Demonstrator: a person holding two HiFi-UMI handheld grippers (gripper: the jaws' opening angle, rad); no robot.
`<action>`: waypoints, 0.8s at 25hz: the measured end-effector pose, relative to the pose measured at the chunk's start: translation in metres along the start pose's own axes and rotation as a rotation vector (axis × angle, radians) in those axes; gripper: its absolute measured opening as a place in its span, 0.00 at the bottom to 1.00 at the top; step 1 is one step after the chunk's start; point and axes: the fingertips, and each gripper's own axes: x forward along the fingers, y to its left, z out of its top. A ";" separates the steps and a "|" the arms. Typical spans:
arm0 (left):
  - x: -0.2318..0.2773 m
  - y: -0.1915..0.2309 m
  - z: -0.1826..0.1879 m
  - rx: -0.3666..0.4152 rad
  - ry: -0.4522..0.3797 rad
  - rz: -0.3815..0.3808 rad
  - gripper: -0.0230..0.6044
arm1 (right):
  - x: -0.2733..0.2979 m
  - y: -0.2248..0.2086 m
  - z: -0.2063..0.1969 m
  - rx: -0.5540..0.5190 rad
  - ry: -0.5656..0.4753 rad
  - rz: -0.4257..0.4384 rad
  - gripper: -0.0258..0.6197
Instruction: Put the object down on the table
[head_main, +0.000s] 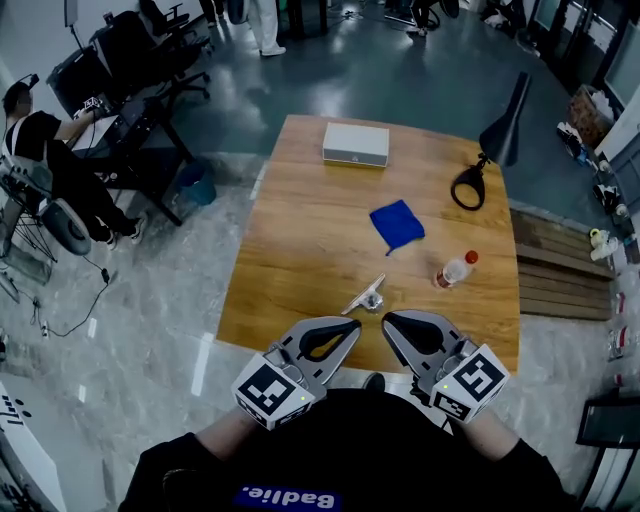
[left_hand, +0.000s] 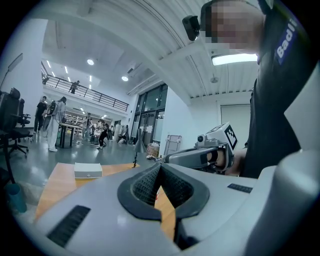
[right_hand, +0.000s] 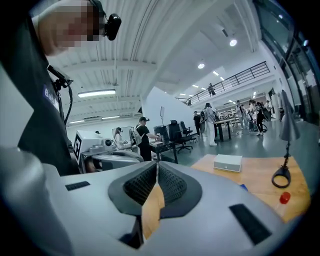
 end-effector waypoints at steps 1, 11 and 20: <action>0.001 -0.002 0.001 0.001 -0.001 -0.005 0.04 | 0.000 0.000 0.001 -0.005 -0.008 -0.003 0.06; 0.002 -0.005 0.001 -0.009 0.011 0.004 0.04 | 0.005 0.012 -0.004 0.002 -0.021 0.043 0.05; 0.000 -0.006 0.001 -0.008 0.011 0.011 0.04 | 0.004 0.015 -0.004 -0.002 -0.012 0.056 0.05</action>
